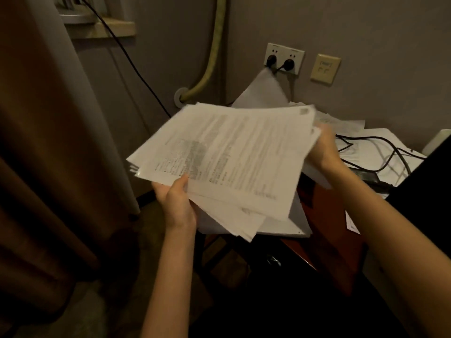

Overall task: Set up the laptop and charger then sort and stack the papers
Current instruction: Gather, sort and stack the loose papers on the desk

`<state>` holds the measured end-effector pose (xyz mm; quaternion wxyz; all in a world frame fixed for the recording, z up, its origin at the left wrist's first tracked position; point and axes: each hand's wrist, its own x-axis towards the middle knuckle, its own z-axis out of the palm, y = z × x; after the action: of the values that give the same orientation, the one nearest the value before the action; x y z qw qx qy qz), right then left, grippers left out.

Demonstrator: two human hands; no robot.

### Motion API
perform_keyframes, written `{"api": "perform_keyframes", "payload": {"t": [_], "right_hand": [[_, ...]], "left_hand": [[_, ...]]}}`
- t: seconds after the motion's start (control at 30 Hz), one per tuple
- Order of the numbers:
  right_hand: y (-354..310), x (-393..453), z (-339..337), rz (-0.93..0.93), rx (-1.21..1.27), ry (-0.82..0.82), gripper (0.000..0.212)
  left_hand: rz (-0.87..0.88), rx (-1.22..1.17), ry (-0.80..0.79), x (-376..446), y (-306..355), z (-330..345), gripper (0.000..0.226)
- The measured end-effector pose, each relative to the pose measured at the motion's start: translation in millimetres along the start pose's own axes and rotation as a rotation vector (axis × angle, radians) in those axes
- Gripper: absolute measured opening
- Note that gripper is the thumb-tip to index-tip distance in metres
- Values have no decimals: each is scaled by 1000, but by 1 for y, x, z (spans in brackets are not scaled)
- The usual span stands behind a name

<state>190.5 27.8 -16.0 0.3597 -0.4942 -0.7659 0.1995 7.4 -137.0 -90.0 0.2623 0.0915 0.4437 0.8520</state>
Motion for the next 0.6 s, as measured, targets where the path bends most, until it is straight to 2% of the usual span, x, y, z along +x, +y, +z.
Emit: {"api": "perform_keyframes", "payload": {"t": [0.03, 0.1, 0.27, 0.37, 0.4, 0.47, 0.5, 0.53, 0.6], "right_hand": [[-5, 3, -4, -20, 3, 13, 35], [-16, 9, -12, -64, -156, 15, 29], [-39, 10, -7, -220, -526, -174, 14], [-62, -14, 18, -293, -647, -284, 16], [-71, -26, 29, -300, -646, -348, 19], [-86, -48, 50, -275, -570, -527, 34], [-92, -56, 56, -261, -546, -635, 41], [-94, -58, 61, -261, -528, -740, 45], [-90, -53, 61, -207, -411, -871, 47]], "left_hand": [[-26, 68, -15, -1, -2, 1, 60], [-66, 218, -31, -3, -8, 2, 56], [-127, 530, -143, -2, -21, 0, 36], [-220, 463, -147, 4, -17, 5, 26], [-273, 397, -152, 6, -14, 8, 33], [-355, 317, -172, 10, -9, 13, 80], [-367, 301, -177, 12, -8, 15, 93], [-354, 306, -164, 13, -8, 16, 90], [-299, 362, -136, 15, -12, 17, 58]]}}
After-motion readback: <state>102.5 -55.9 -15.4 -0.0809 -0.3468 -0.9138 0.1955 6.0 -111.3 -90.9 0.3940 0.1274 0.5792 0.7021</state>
